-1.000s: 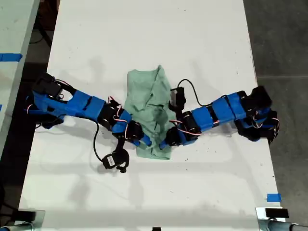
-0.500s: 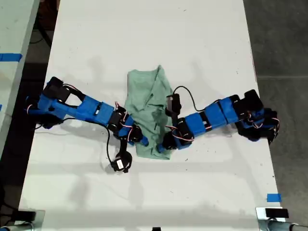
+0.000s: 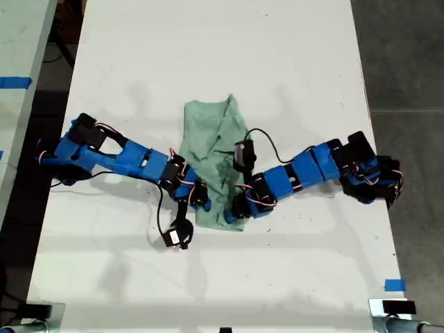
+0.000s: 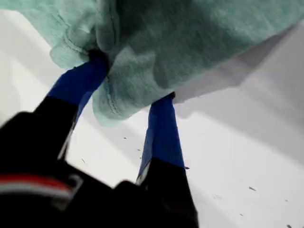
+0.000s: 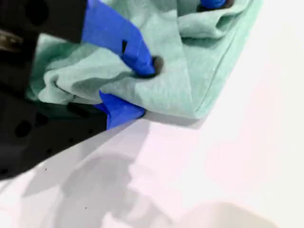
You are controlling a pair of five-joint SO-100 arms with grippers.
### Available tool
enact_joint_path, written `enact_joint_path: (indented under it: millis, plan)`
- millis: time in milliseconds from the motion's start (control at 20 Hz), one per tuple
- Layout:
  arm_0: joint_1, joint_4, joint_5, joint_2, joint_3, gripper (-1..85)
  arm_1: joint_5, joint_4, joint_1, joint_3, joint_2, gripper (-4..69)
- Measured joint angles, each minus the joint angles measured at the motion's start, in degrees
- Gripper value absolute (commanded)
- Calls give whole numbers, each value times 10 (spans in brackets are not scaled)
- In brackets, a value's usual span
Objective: Fold t shirt
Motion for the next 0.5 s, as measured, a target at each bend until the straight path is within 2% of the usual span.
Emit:
enact_joint_path:
  millis: [350,500]
  plan:
    - [0,7,10,-2,-7,-2,-10,-7,1,-23,-4,10]
    - [0,35,17,-4,-59,-2,-11,57,-4,-68,-5,11]
